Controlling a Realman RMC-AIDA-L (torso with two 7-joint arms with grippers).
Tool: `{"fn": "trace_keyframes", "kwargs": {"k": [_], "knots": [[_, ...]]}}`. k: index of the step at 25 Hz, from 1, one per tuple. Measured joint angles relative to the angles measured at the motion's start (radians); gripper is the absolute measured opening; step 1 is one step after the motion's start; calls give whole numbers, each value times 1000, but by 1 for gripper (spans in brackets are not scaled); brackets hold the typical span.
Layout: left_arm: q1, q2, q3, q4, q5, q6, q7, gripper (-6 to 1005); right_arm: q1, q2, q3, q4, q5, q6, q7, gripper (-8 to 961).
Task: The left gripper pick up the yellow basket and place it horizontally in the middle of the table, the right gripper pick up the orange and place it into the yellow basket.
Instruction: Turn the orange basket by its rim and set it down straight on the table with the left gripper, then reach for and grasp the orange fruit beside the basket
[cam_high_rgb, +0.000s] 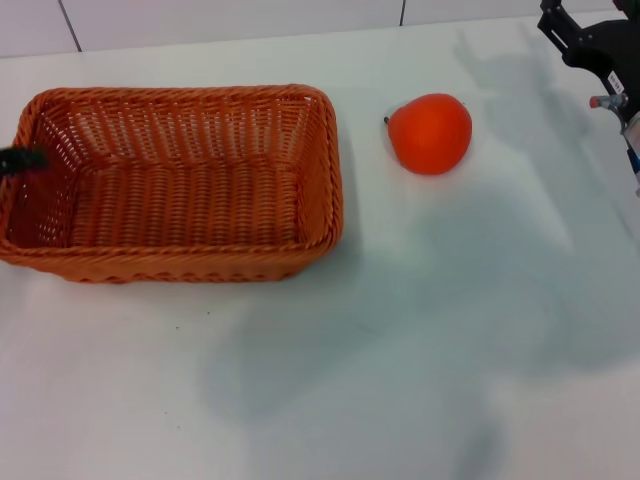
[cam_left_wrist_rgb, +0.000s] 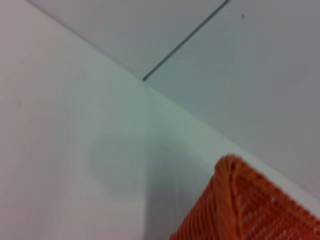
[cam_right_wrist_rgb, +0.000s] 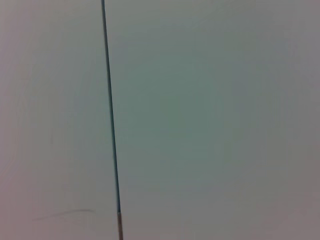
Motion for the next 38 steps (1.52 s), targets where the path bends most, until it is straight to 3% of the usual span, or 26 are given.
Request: {"fn": "trace_keyframes", "kwargs": {"k": [5, 9, 16, 25, 30, 38], "knots": [[19, -17, 2, 64, -69, -9, 43, 693, 1, 0, -19, 0, 0, 5, 0, 884], [26, -22, -1, 75, -163, -38, 138, 771, 3, 0, -82, -7, 0, 21, 1, 882], [62, -30, -4, -36, -562, -93, 501, 908, 34, 3, -223, -12, 0, 92, 7, 880], [95, -29, -3, -233, -971, -28, 969, 902, 41, 6, -338, -13, -1, 159, 77, 877], [122, -30, -3, -303, -1158, 55, 1131, 902, 41, 6, -366, -12, -3, 195, 105, 876], [141, -32, -6, -355, -1291, 105, 1284, 902, 55, 8, -375, -15, -80, 267, 142, 873]]}}
